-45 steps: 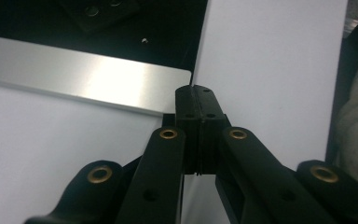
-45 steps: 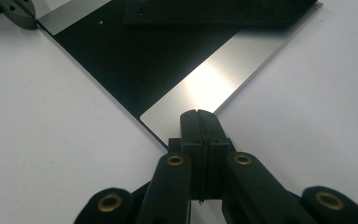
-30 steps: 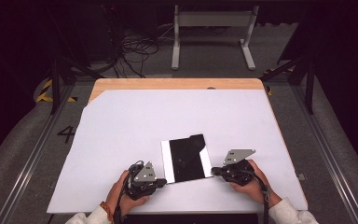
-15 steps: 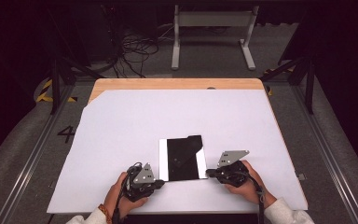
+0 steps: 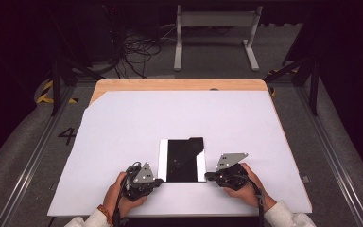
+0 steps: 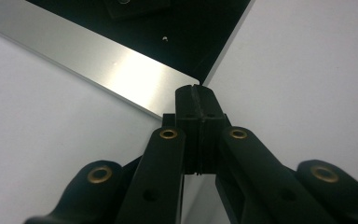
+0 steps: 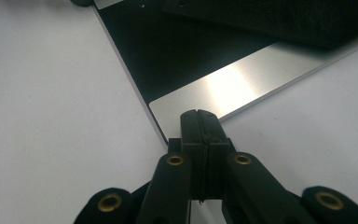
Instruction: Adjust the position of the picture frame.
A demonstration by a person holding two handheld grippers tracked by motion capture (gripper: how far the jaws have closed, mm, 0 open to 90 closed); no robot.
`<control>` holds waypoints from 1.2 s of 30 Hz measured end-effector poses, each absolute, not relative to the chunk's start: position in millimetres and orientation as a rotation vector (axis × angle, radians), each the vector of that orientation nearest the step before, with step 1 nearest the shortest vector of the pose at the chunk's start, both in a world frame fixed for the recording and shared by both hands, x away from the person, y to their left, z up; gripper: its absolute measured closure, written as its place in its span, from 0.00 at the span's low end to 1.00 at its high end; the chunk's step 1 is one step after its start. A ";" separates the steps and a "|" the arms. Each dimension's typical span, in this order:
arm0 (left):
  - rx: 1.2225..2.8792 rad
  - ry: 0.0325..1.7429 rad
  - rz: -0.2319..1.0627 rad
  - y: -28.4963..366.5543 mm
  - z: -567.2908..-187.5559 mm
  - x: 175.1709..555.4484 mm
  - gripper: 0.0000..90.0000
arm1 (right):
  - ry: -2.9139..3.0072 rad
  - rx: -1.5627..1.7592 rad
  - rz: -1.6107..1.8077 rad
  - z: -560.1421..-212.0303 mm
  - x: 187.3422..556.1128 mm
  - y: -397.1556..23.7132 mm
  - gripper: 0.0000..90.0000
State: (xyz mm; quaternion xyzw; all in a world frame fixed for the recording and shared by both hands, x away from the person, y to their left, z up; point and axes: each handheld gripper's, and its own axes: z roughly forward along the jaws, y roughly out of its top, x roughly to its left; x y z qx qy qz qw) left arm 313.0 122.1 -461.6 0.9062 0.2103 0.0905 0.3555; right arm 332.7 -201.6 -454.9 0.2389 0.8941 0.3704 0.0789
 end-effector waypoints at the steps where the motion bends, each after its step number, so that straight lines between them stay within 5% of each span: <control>1: 2.342 0.548 0.244 123.3 -461.5 314.7 1.00 | 2.677 0.714 1.109 -454.9 332.7 -200.6 1.00; 19: 2.325 0.616 0.301 131.0 -461.8 337.9 1.00 | 2.640 0.618 1.102 -445.6 337.2 -189.3 1.00; 36: 2.311 0.631 0.325 129.3 -462.7 351.3 1.00 | 2.378 0.929 1.086 -446.1 420.4 -228.6 1.00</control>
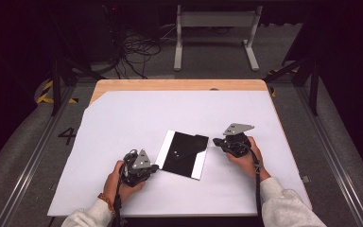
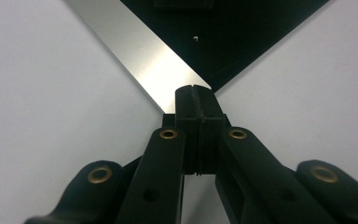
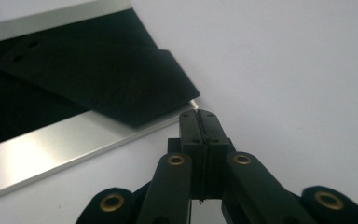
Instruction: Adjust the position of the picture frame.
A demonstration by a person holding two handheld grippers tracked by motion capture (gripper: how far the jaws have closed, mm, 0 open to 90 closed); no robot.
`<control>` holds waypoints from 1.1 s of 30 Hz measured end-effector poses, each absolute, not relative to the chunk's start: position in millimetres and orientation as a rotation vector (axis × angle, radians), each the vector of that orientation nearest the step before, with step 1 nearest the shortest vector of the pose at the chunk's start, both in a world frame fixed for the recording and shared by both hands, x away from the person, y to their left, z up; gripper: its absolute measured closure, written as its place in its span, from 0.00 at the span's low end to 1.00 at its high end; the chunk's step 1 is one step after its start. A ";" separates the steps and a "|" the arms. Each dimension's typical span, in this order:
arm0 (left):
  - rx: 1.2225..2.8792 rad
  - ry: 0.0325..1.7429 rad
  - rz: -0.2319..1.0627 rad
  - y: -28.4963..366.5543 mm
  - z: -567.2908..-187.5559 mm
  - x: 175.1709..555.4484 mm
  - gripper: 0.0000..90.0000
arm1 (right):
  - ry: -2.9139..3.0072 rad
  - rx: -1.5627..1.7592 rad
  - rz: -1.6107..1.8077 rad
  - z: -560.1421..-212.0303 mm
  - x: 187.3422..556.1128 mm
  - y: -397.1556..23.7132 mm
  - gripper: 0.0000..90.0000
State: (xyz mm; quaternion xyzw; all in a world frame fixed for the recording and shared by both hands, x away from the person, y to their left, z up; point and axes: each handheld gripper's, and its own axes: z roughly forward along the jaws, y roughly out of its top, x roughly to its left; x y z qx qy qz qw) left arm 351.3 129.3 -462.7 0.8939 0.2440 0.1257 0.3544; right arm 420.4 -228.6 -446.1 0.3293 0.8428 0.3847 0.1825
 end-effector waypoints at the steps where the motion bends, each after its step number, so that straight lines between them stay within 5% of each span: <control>1: 2.308 0.634 0.324 129.2 -462.8 352.5 1.00 | 2.371 0.933 1.071 -446.7 422.1 -228.2 1.00; 33: 2.300 0.665 0.352 124.1 -462.3 378.4 1.00 | 2.405 0.998 1.055 -455.6 447.7 -229.9 1.00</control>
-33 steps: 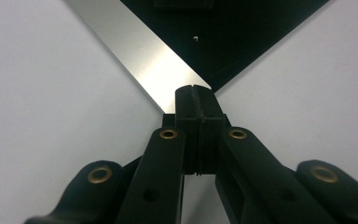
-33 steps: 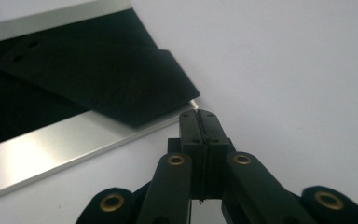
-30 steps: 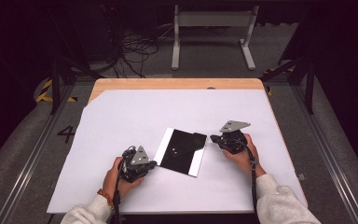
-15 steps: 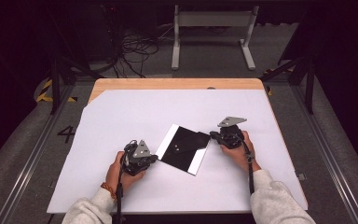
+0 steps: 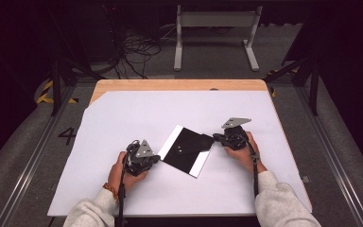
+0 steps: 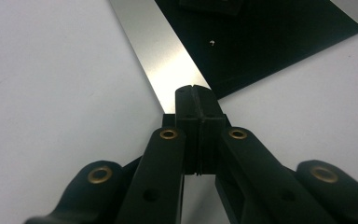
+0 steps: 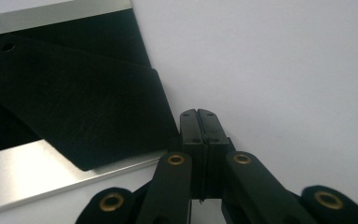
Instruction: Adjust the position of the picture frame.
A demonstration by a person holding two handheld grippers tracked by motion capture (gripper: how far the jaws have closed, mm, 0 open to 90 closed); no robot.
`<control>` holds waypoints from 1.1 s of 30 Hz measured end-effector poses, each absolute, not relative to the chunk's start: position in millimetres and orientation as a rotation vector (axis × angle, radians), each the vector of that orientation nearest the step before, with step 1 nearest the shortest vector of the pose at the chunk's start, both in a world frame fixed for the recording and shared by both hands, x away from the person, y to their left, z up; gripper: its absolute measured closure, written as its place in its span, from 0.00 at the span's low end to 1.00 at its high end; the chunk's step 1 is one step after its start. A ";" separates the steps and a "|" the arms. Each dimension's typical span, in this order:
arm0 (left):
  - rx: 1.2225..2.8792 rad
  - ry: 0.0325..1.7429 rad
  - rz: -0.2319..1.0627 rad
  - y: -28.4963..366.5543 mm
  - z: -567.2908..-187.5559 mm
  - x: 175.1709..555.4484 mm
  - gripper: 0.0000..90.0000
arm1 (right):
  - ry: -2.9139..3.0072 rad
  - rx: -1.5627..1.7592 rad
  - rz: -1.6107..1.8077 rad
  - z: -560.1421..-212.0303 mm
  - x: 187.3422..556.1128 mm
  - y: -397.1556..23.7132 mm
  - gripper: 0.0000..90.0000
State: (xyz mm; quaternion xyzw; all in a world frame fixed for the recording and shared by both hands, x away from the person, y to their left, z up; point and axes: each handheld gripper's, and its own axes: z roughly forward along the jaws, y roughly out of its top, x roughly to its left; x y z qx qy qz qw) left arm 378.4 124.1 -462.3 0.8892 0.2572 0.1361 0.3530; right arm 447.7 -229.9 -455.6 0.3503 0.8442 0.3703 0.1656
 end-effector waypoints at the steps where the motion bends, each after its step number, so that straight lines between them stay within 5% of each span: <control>1: 2.298 0.668 0.348 124.5 -462.4 378.9 1.00 | 2.417 0.986 1.059 -455.5 447.6 -230.1 1.00; 33: 2.285 0.686 0.353 127.6 -462.5 396.0 1.00 | 2.563 0.863 1.084 -453.3 392.1 -234.8 1.00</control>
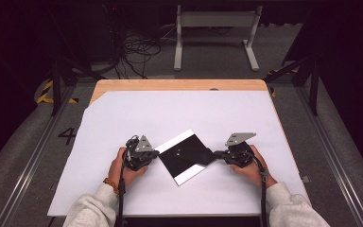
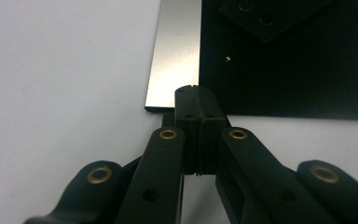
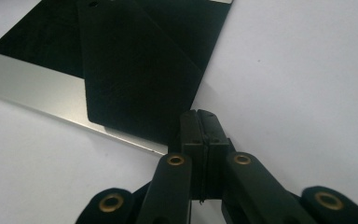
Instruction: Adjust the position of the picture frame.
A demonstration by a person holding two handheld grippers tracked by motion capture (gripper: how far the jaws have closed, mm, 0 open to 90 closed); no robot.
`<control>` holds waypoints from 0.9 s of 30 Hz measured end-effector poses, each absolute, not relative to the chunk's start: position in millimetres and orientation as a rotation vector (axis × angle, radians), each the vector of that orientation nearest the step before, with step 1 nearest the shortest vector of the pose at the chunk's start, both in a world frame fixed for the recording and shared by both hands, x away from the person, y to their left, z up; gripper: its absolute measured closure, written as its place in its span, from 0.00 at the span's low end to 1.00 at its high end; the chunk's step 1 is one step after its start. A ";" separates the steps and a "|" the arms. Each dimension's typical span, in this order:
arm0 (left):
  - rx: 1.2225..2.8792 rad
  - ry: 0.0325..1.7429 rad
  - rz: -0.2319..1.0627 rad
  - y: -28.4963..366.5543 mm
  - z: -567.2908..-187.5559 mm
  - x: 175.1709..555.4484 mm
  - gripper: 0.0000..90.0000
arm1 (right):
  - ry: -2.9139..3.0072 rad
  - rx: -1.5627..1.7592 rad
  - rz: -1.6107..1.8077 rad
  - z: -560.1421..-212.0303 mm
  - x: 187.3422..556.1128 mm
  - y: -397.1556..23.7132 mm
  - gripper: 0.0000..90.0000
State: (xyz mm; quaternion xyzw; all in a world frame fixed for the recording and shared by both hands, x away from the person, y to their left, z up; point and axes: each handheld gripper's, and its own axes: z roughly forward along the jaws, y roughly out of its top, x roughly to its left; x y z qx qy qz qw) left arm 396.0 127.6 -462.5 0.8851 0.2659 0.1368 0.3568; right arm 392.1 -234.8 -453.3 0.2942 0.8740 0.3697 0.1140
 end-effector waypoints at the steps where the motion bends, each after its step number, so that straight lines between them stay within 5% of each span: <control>1: 2.281 0.690 0.352 127.4 -462.8 397.1 1.00 | 2.566 0.855 1.082 -453.2 390.0 -234.6 1.00; 27: 2.254 0.711 0.335 120.2 -462.4 409.7 0.98 | 2.624 0.769 1.096 -453.7 357.6 -227.4 1.00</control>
